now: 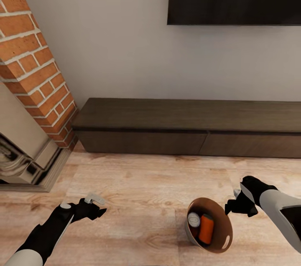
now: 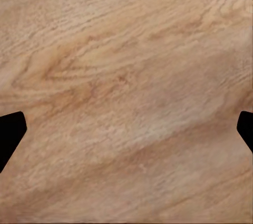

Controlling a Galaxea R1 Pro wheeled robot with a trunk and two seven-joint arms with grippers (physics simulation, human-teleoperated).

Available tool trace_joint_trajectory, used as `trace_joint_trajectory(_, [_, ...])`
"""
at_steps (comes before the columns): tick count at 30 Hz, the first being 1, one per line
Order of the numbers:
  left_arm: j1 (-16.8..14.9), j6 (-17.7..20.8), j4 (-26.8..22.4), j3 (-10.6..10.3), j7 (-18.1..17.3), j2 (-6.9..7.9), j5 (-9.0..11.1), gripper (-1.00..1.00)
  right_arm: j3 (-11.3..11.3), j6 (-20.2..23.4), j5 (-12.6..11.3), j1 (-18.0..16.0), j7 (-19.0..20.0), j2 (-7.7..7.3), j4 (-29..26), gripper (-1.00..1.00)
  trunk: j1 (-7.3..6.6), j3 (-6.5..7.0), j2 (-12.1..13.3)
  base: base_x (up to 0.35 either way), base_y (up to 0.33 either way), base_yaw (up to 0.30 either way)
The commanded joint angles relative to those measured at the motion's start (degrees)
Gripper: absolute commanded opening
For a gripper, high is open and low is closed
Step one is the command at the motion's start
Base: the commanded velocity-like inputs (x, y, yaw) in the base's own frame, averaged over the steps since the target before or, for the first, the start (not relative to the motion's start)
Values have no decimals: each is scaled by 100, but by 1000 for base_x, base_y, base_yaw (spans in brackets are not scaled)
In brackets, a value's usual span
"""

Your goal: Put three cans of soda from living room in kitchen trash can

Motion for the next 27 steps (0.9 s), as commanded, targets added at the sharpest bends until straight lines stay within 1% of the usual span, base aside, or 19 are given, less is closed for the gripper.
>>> trace_joint_trajectory(1, [0, -7, 26, 0, 105, -1, 8, 100, -14, -82, -10, 62, -53, 1, 0, 100, -23, 19, 42, 0, 0, 0])
trace_joint_trajectory(3, [0, -40, 84, 5, 247, -1, 23, 100, -16, -296, -14, 201, -132, 1, 2, 100, -67, 55, 122, 0, 0, 0])
trace_joint_trajectory(4, [3, -188, 231, 13, 422, 4, 30, 100, -18, -758, -13, 493, -227, 2, 7, 100, -89, 73, 162, 0, 0, 0])
trace_joint_trajectory(5, [5, -279, 372, 16, 531, 5, 34, 100, -18, -909, -13, 607, -251, 2, 10, 100, -111, 91, 202, 0, 0, 0])
trace_joint_trajectory(6, [6, -327, 460, 17, 616, 6, 36, 100, -20, -964, -13, 658, -260, 2, 11, 100, -133, 109, 242, 0, 0, 0])
trace_joint_trajectory(7, [8, -479, 703, 19, 911, 7, 44, 100, -19, -1054, -13, 779, -272, 2, 10, 100, -155, 127, 282, 0, 0, 0])
trace_joint_trajectory(9, [12, -683, 964, 20, 1216, 7, 51, 100, -17, -1157, -12, 900, -282, 2, 9, 100, -198, 163, 362, 0, 0, 0])
trace_joint_trajectory(10, [14, -937, 1258, 22, 1442, 9, 59, 100, -15, -1322, -11, 1026, -308, 5, 9, 100, -220, 181, 402, 0, 0, 0])
trace_joint_trajectory(11, [14, -1069, 1404, 26, 1522, 13, 61, 100, -14, -1422, -9, 1088, -330, 6, 10, 100, -242, 199, 443, 0, 0, 0])
trace_joint_trajectory(13, [15, -1320, 1687, 50, 1641, 27, 67, 100, -12, -1617, -9, 1210, -400, 8, 14, 100, -286, 235, 523, 0, 0, 0])
trace_joint_trajectory(14, [16, -1530, 1928, 109, 1717, 34, 87, 100, -11, -1776, -8, 1319, -500, 10, 22, 100, -308, 253, 563, 0, 0, 0])
trace_joint_trajectory(16, [16, -1721, 2118, 191, 1763, 28, 125, 100, -13, -1893, -10, 1423, -618, 22, 29, 100, -352, 288, 643, 0, 0, 0])
trace_joint_trajectory(17, [20, -1918, 2289, 256, 1792, 26, 156, 100, -15, -1997, -11, 1535, -722, 45, 27, 100, -374, 306, 683, 0, 0, 0])
trace_joint_trajectory(21, [57, -2419, 2741, 340, 1845, 47, 193, 100, -15, -2319, -10, 1747, -838, 102, 46, 100, -462, 378, 844, 0, 0, 0])
trace_joint_trajectory(22, [99, -2687, 2995, 369, 1867, 61, 205, 100, -17, -2500, -8, 1845, -867, 149, 65, 100, -484, 396, 884, 0, 0, 0])
trace_joint_trajectory(23, [121, -2812, 3116, 382, 1874, 68, 215, 100, -17, -2583, -7, 1894, -879, 172, 71, 100, -506, 414, 924, 0, 0, 0])
trace_joint_trajectory(24, [203, -3048, 3330, 435, 1885, 78, 301, 100, -18, -2751, -7, 2010, -896, 212, 79, 100, -528, 432, 964, 0, 0, 0])
trace_joint_trajectory(27, [387, -3278, 3514, 529, 1873, 84, 532, 100, -18, -2993, -10, 2165, -911, 248, 91, 100, -594, 486, 1084, 0, 0, 0])
